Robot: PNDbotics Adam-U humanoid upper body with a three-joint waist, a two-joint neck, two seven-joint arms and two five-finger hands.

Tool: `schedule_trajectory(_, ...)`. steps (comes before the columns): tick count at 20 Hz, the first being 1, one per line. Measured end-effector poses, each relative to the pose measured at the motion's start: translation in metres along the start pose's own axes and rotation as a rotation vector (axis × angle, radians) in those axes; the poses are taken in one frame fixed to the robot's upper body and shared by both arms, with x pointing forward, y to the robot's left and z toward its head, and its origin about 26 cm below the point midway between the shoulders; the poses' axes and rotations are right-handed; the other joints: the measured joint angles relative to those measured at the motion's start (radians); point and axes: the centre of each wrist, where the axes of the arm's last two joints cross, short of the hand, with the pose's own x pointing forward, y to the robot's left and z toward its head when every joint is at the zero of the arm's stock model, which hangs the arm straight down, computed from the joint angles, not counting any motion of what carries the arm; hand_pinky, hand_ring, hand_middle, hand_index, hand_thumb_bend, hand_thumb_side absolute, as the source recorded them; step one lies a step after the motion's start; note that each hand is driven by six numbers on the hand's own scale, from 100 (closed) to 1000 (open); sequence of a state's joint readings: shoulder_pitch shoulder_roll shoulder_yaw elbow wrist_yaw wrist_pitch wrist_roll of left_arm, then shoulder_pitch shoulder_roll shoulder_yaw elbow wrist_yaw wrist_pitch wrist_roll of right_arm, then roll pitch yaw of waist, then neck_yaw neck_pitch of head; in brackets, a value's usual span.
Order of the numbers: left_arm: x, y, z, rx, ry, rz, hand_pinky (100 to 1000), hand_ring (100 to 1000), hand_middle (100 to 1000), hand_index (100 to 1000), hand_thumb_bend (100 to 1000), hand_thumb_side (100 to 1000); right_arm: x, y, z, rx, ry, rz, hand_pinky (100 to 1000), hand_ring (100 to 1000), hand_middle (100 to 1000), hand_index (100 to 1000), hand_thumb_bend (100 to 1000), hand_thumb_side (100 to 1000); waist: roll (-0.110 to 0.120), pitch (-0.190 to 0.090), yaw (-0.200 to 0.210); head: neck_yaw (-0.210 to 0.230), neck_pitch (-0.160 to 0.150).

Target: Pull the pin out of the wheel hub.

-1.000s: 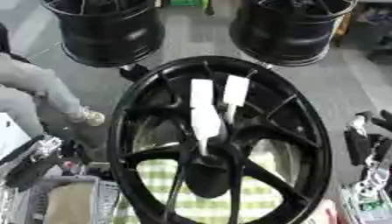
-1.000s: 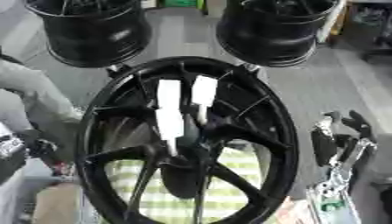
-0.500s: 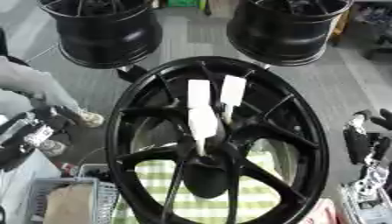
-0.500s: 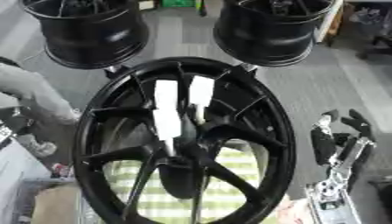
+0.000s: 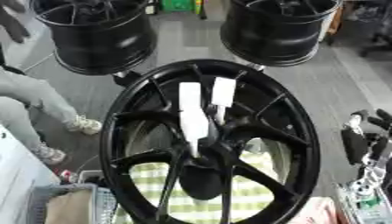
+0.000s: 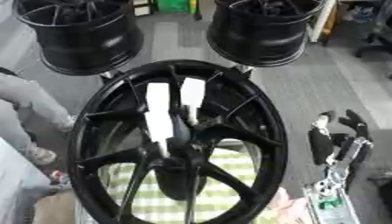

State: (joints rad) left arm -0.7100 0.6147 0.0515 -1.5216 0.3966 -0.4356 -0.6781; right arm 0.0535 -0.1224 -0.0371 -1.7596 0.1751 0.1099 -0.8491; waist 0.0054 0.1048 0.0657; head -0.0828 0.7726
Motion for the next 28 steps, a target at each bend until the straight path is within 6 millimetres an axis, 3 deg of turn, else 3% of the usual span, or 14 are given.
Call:
schedule_trajectory(4, 0.007, 0.019, -0.049, -0.024, -0.118, -0.091, 649, 512, 734, 861, 100, 246, -0.002, -0.003, -0.001, 0.005, -0.005, 0.012, 502, 408, 653, 793, 125, 381, 0.014, -0.012, -0.007, -0.001, 0.000)
schedule_trajectory(7, 0.010, 0.014, -0.089, -0.115, -0.164, -0.136, 652, 499, 748, 871, 100, 263, -0.004, -0.005, -0.001, 0.009, -0.007, 0.025, 502, 408, 653, 793, 126, 381, 0.026, -0.020, -0.011, -0.001, 0.000)
schedule_trajectory(12, 0.013, -0.035, -0.154, -0.335, -0.226, -0.160, 653, 495, 762, 884, 121, 324, -0.006, -0.008, -0.002, 0.014, -0.013, 0.040, 502, 408, 652, 793, 128, 382, 0.043, -0.025, -0.019, -0.001, 0.000)
schedule_trajectory(15, 0.018, -0.069, -0.178, -0.464, -0.255, -0.209, 652, 497, 769, 884, 163, 357, -0.008, -0.009, -0.002, 0.015, -0.015, 0.047, 503, 408, 652, 793, 128, 382, 0.051, -0.025, -0.027, -0.004, 0.000)
schedule_trajectory(21, 0.020, -0.120, -0.190, -0.700, -0.246, -0.372, 646, 495, 780, 884, 358, 440, -0.009, -0.010, -0.004, 0.017, -0.019, 0.053, 503, 408, 652, 794, 128, 383, 0.058, -0.025, -0.035, -0.005, 0.000)
schedule_trajectory(28, 0.019, -0.143, -0.186, -0.842, -0.222, -0.529, 649, 493, 791, 886, 541, 477, -0.009, -0.010, -0.003, 0.019, -0.020, 0.053, 504, 408, 651, 794, 128, 384, 0.061, -0.026, -0.035, -0.005, 0.000)
